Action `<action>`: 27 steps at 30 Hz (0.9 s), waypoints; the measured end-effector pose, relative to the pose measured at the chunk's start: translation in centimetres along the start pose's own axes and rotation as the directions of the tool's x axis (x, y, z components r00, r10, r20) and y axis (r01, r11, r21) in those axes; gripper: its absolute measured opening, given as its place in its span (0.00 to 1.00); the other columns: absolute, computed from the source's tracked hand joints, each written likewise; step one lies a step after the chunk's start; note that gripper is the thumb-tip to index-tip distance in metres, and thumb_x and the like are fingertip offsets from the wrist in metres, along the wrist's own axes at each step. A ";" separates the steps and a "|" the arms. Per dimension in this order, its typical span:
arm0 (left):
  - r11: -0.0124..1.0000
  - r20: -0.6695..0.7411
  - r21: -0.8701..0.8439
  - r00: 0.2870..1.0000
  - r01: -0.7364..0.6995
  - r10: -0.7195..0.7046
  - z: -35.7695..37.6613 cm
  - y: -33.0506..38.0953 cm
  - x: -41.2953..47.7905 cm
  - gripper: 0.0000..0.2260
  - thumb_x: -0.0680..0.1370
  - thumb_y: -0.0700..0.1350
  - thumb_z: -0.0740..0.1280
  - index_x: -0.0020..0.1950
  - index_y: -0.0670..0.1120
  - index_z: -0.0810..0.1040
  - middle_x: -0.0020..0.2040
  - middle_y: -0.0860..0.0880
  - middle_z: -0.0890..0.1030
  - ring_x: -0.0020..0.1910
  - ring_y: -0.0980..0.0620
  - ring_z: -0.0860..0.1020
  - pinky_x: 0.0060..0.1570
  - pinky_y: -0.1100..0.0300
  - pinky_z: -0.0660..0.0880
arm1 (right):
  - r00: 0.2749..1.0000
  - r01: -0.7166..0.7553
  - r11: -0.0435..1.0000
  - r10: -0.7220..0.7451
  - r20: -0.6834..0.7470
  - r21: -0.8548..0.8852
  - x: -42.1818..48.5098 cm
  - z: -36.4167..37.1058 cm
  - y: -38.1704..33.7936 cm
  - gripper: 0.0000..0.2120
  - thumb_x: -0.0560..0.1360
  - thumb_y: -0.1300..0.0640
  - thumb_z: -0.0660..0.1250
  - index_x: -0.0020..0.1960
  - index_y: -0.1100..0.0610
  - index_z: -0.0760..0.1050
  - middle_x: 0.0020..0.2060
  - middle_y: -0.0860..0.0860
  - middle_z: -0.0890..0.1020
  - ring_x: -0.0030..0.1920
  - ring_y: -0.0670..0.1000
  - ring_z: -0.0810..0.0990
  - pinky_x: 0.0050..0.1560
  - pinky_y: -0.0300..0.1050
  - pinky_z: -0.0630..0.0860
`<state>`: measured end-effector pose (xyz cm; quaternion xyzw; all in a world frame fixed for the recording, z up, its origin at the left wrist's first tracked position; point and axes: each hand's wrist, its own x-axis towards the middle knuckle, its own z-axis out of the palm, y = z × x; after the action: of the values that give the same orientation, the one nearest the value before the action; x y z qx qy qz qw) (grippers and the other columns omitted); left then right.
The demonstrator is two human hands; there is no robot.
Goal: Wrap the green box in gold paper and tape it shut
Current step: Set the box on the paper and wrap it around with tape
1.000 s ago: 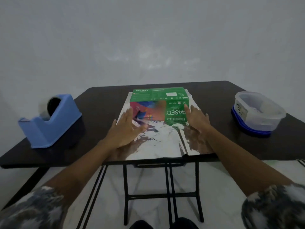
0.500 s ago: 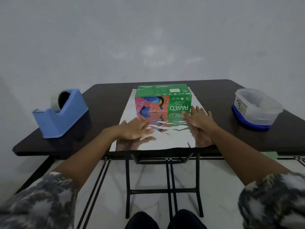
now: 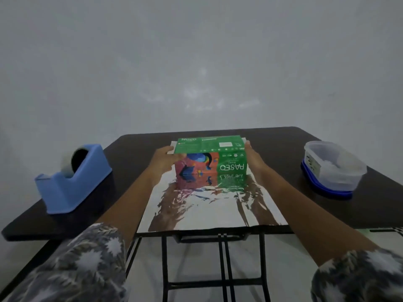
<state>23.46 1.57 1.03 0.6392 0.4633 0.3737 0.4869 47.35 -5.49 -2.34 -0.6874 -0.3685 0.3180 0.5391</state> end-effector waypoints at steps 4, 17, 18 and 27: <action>0.997 -0.072 0.033 0.995 -0.066 0.068 0.6 -0.4 0.6 0.18 0.71 0.36 0.73 0.61 0.41 0.78 0.40 0.49 0.79 0.45 0.49 0.74 0.37 0.62 0.70 | 0.999 -0.026 0.996 0.024 0.022 0.091 0.4 -0.1 0.3 0.32 0.77 0.33 0.43 0.76 0.49 0.57 0.74 0.51 0.61 0.73 0.55 0.61 0.71 0.54 0.57; 0.971 -0.131 0.238 0.990 -0.014 0.046 -2.3 1.7 6.4 0.03 0.76 0.41 0.68 0.44 0.43 0.80 0.45 0.42 0.80 0.41 0.48 0.78 0.39 0.58 0.73 | 0.967 -0.068 0.961 0.130 -0.220 0.268 4.5 -3.3 -1.7 0.27 0.82 0.45 0.50 0.68 0.64 0.68 0.63 0.57 0.75 0.64 0.57 0.73 0.61 0.48 0.67; 0.945 -0.115 0.325 0.991 -0.029 0.070 -2.6 2.1 7.4 0.04 0.75 0.40 0.69 0.47 0.41 0.81 0.46 0.41 0.81 0.42 0.47 0.77 0.40 0.58 0.73 | 0.954 -0.084 0.972 0.142 -0.264 0.220 5.5 -3.5 -2.2 0.24 0.81 0.47 0.53 0.66 0.65 0.70 0.59 0.58 0.77 0.60 0.57 0.75 0.58 0.47 0.69; 0.655 0.257 0.717 0.964 -0.238 0.070 -1.5 1.7 19.3 0.07 0.80 0.39 0.61 0.49 0.41 0.79 0.49 0.49 0.76 0.50 0.53 0.74 0.48 0.63 0.69 | 0.980 0.176 0.725 -0.194 0.047 -0.666 15.6 -3.3 -0.9 0.21 0.81 0.50 0.55 0.69 0.60 0.69 0.69 0.57 0.71 0.68 0.58 0.69 0.66 0.49 0.65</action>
<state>28.14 20.30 3.58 0.8539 0.4657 0.1244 0.1962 58.17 6.18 -1.31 -0.7983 -0.5173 0.1011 0.2914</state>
